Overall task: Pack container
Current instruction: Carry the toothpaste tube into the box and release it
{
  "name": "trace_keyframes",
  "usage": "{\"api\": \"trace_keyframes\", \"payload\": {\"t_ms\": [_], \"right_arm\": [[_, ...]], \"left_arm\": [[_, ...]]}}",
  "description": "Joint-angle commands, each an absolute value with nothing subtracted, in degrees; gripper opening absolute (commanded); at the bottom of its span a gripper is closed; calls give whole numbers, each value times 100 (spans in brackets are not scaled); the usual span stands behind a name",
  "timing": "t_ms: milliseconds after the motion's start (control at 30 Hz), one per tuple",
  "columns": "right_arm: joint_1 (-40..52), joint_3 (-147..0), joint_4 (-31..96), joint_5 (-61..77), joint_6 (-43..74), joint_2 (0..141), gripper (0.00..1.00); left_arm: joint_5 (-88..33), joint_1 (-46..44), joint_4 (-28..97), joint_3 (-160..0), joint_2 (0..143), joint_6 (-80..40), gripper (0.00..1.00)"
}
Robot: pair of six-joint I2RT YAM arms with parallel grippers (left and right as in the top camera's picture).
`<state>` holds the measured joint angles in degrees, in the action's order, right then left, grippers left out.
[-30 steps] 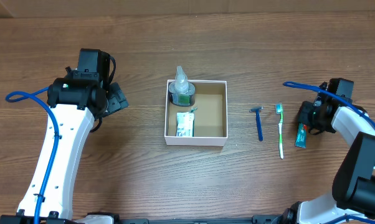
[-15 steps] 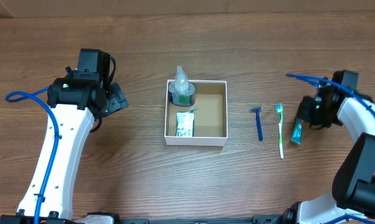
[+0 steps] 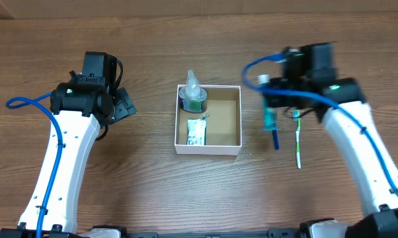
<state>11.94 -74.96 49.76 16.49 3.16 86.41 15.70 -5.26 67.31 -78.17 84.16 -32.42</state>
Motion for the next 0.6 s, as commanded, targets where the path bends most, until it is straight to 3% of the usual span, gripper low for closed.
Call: {"api": "trace_keyframes", "payload": {"t_ms": [0,200,567], "right_arm": [[1935,-7614,4718,1131,773,8702,6],[2689,-7612,4156,801,1013,9065,8],[2779,-7609,3876,493,1076,9813,9]], "left_arm": [[1649,-517,6724,-7929,8326,-3129,100],[1649,-517,6724,-7929,8326,-3131,100],[1649,-517,6724,-7929,8326,-3129,100]]}}
